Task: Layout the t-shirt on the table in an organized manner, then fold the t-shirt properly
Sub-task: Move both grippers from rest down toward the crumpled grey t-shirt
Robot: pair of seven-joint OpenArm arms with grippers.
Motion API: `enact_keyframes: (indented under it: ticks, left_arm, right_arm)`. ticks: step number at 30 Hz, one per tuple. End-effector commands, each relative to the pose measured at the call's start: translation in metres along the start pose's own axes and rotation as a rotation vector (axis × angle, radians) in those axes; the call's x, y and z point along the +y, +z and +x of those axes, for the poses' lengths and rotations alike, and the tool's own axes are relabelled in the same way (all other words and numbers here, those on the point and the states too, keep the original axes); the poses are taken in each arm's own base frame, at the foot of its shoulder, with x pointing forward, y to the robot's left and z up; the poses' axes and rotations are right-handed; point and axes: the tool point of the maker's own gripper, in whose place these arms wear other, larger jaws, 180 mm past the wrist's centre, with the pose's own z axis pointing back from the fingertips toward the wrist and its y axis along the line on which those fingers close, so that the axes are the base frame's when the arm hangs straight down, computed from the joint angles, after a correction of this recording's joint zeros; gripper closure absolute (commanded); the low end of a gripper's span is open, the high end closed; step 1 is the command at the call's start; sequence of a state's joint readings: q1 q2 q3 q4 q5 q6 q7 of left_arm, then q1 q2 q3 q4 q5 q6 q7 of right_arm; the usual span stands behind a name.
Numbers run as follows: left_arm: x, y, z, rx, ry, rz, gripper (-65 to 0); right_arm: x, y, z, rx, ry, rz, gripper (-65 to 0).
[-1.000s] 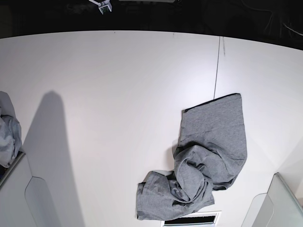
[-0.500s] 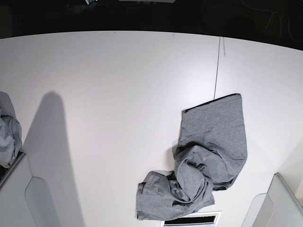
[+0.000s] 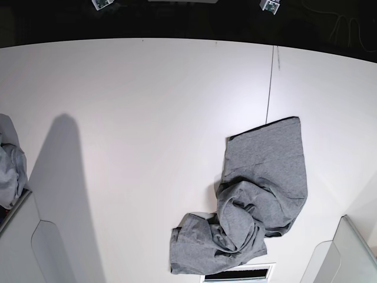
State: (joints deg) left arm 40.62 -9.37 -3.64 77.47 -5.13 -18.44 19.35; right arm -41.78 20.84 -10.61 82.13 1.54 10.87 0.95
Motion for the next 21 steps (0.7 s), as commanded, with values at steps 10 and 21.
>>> enact_keyframes:
  ticks: [10, 21]
  left_arm:
    - [0.070, 0.110, 0.075, -0.256, 0.016, 0.160, 0.0]
    - [0.089, 0.175, 0.202, -0.595, -0.108, 0.138, -15.7]
  right_arm:
    - [0.013, 0.053, 0.114, -0.282, 0.105, 0.059, 0.0]
    - [-0.022, 0.037, 0.220, -0.447, 0.134, -0.018, 0.0]
